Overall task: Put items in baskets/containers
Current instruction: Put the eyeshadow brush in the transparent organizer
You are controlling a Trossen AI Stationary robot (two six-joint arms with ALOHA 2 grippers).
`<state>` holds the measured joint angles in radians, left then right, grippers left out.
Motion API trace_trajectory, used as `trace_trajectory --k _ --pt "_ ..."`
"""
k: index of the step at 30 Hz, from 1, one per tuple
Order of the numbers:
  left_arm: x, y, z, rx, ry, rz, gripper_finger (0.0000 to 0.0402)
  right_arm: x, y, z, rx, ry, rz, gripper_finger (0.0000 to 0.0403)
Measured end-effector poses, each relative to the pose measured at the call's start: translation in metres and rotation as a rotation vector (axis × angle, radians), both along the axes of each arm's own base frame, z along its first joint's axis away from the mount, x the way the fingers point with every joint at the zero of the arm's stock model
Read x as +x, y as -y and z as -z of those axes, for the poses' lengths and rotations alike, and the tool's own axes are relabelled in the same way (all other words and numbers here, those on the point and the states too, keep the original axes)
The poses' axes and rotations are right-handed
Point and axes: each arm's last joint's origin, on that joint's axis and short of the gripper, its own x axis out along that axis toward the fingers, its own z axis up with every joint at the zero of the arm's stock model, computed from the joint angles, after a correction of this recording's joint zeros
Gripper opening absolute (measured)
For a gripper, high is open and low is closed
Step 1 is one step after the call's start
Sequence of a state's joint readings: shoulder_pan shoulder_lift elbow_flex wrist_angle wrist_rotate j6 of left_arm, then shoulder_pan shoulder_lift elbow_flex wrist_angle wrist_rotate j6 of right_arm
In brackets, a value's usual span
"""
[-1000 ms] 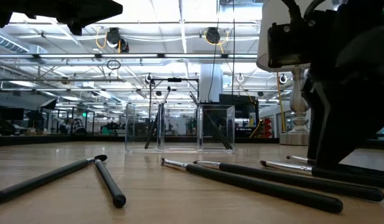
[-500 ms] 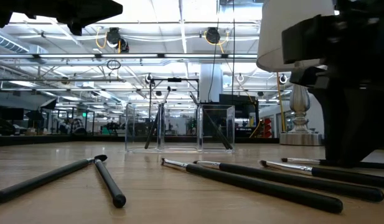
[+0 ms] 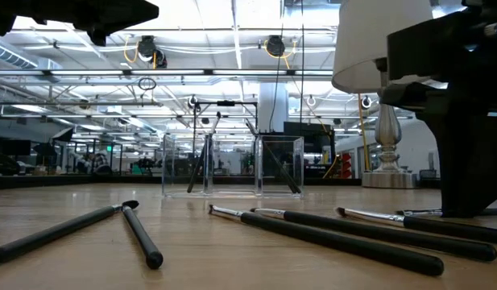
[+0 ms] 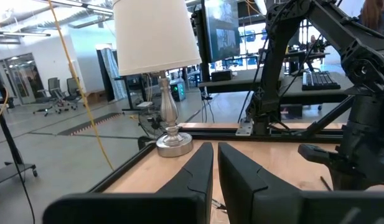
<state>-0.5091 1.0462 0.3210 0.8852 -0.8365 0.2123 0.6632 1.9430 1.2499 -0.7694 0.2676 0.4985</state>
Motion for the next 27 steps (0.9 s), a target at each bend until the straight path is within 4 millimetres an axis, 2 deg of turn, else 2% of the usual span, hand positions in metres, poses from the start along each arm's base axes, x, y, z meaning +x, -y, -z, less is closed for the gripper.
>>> trace_trajectory --k 13,27 --pt "0.000 0.000 0.000 0.001 0.000 0.000 0.0035 0.003 -0.002 -0.003 0.034 0.039 0.014 0.0053" --pt "0.000 0.000 0.000 0.001 0.000 0.000 0.0035 0.008 -0.007 -0.026 0.159 0.161 0.005 0.0071"
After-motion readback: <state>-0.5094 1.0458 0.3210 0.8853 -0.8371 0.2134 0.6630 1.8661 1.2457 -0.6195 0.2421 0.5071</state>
